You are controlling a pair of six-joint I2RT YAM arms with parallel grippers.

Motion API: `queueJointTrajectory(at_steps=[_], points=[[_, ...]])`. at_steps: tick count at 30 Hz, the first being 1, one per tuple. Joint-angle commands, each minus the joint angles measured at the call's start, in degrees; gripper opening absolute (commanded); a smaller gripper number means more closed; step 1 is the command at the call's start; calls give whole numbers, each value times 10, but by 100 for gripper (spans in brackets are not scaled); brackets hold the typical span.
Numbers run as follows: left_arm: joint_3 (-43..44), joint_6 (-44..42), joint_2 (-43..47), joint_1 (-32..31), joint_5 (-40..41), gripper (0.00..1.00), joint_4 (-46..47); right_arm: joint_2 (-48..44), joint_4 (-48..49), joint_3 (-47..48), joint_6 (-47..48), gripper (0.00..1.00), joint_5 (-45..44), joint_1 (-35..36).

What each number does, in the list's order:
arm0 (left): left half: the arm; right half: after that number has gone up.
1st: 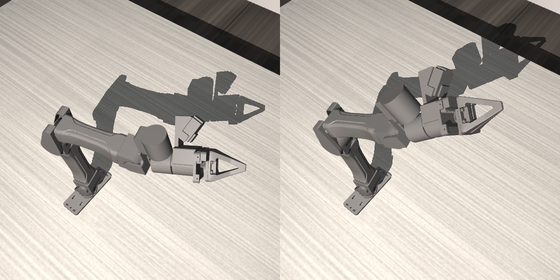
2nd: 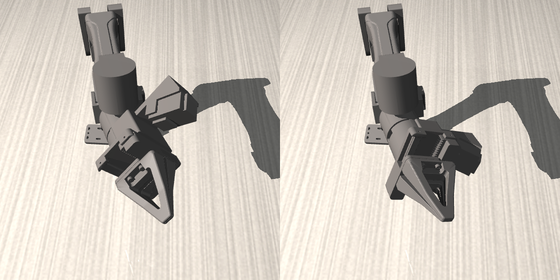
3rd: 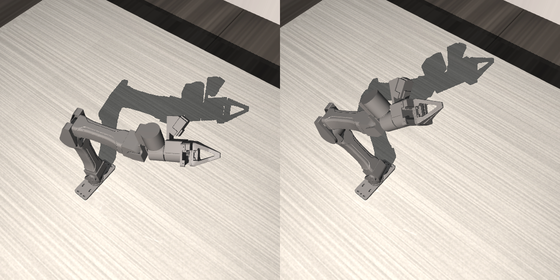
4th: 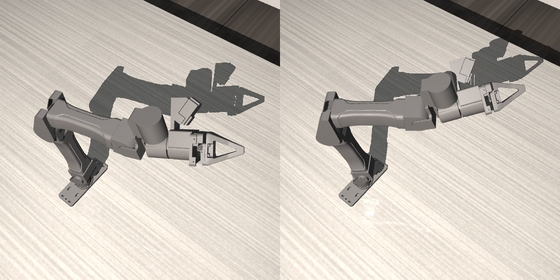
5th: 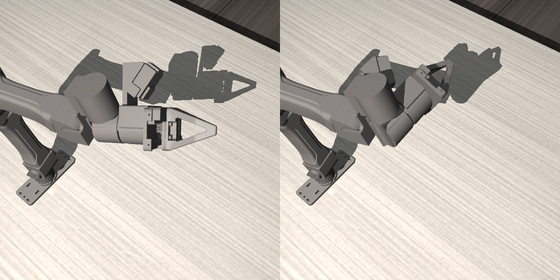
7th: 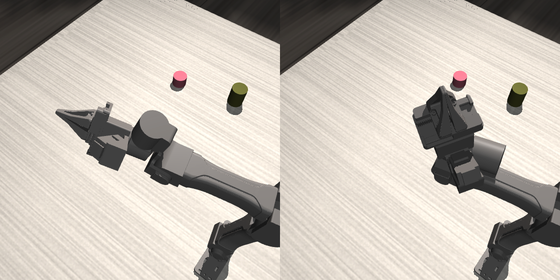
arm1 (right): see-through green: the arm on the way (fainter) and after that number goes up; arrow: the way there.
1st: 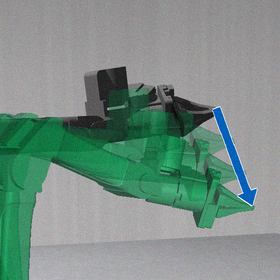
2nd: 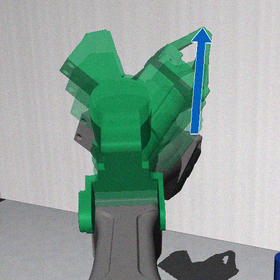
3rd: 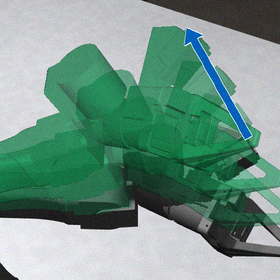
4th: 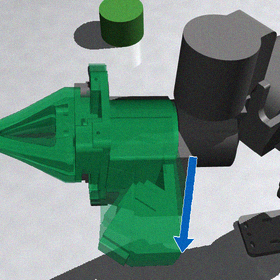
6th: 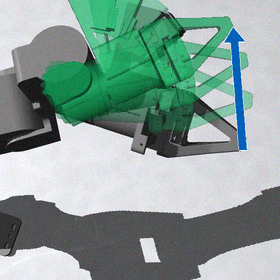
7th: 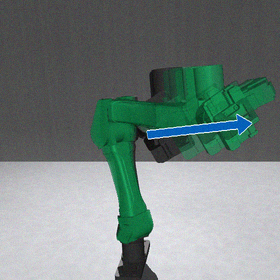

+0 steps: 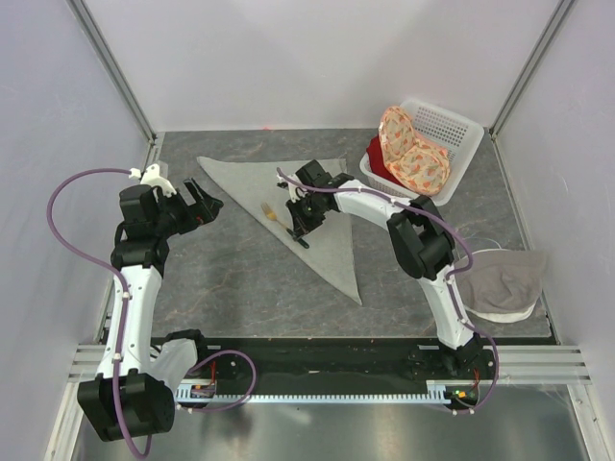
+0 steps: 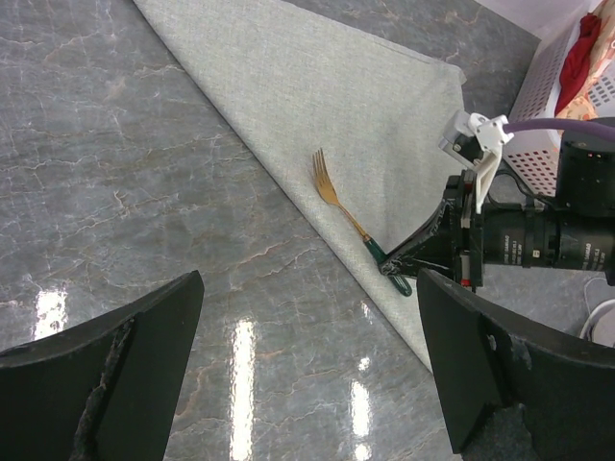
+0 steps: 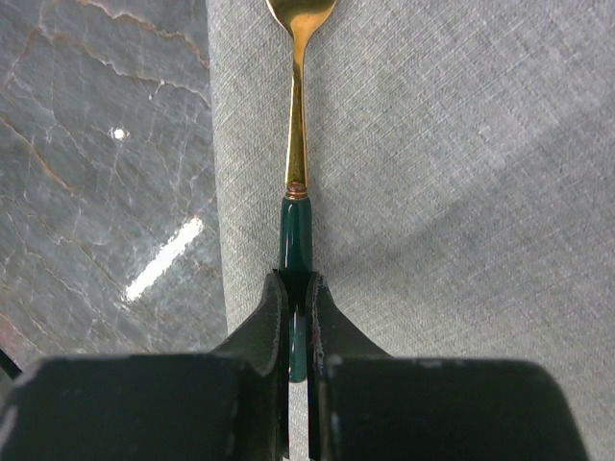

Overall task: Fold the napkin, place the utensils inside, and roll it up
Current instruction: Place the utensil onto the napkin

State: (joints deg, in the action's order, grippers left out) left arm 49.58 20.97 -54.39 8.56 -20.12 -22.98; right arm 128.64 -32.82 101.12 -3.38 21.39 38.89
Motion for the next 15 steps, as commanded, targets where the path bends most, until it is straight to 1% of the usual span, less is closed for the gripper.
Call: queueJointTrajectory(at_steps=[1,11,15], points=[[2,11,0,1,-20,99,22,22,-13,51,2,0,9,3],[3,11,-2,2,-23,99,21,46,-23,87,-6,0,-24,2],[4,12,-4,2,-26,99,20,66,-44,123,0,0,-25,2]])
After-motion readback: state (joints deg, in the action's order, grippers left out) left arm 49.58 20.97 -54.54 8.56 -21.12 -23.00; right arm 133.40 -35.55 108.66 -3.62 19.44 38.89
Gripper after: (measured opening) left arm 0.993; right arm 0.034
